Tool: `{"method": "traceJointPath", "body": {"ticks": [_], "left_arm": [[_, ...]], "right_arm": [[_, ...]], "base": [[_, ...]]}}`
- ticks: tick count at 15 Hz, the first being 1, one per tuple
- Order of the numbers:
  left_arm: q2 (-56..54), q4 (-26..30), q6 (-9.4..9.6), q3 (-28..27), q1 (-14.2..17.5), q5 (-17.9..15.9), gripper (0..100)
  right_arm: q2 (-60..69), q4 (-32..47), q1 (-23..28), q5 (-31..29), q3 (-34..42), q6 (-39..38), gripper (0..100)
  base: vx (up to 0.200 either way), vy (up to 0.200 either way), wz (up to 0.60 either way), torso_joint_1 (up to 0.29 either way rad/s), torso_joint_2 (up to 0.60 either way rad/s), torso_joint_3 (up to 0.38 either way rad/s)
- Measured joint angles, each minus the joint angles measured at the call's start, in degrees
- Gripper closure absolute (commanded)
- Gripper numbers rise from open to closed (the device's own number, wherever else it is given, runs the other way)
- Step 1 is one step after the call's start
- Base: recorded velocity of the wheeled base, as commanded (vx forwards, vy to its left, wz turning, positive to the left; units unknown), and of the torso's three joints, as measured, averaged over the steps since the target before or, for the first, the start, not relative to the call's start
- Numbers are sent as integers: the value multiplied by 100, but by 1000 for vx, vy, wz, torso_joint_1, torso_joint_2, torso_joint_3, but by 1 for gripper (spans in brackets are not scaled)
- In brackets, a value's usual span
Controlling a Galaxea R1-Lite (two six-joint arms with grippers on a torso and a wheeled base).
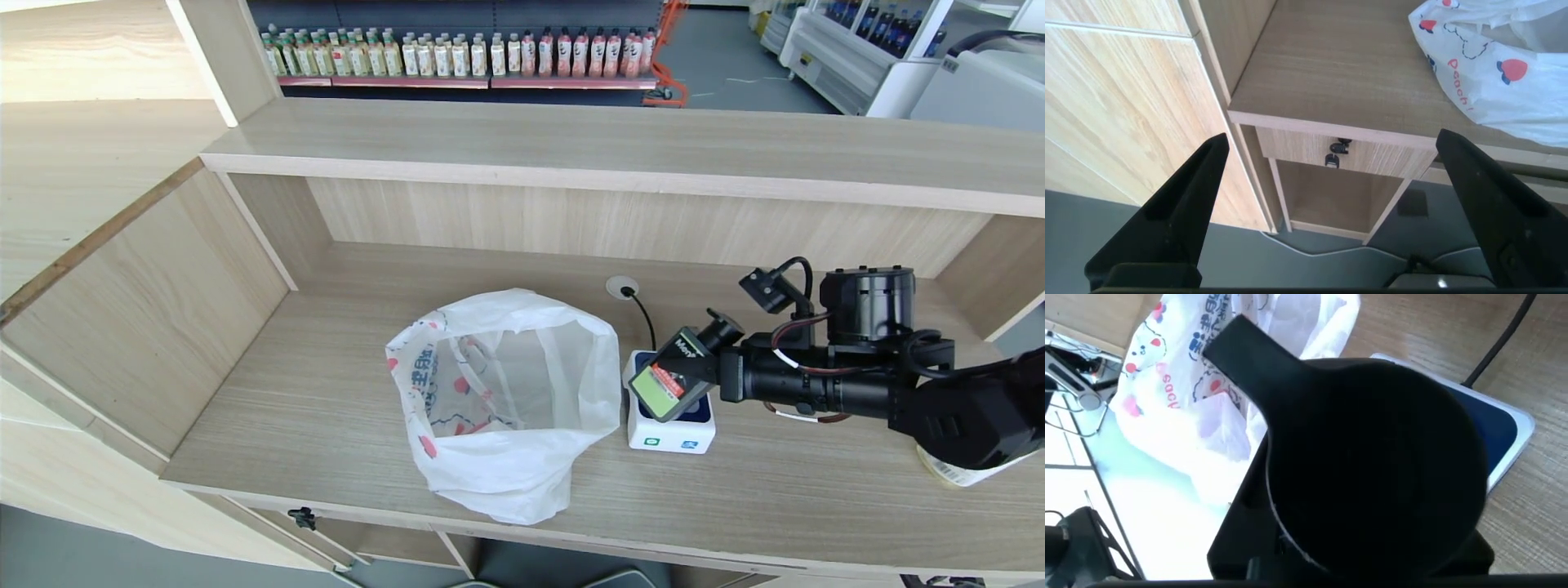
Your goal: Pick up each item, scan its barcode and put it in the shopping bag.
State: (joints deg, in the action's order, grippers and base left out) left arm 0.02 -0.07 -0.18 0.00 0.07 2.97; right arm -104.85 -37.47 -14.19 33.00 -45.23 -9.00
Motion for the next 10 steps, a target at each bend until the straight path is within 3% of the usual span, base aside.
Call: {"method": "traceJointPath", "body": {"ticks": [10], "left_arm": [[0, 0, 2, 0, 0, 0, 0]], "right_arm": [[-240, -123, -5, 20, -133, 0, 100]], "base": [[0, 0, 0, 0, 0, 0]]}}
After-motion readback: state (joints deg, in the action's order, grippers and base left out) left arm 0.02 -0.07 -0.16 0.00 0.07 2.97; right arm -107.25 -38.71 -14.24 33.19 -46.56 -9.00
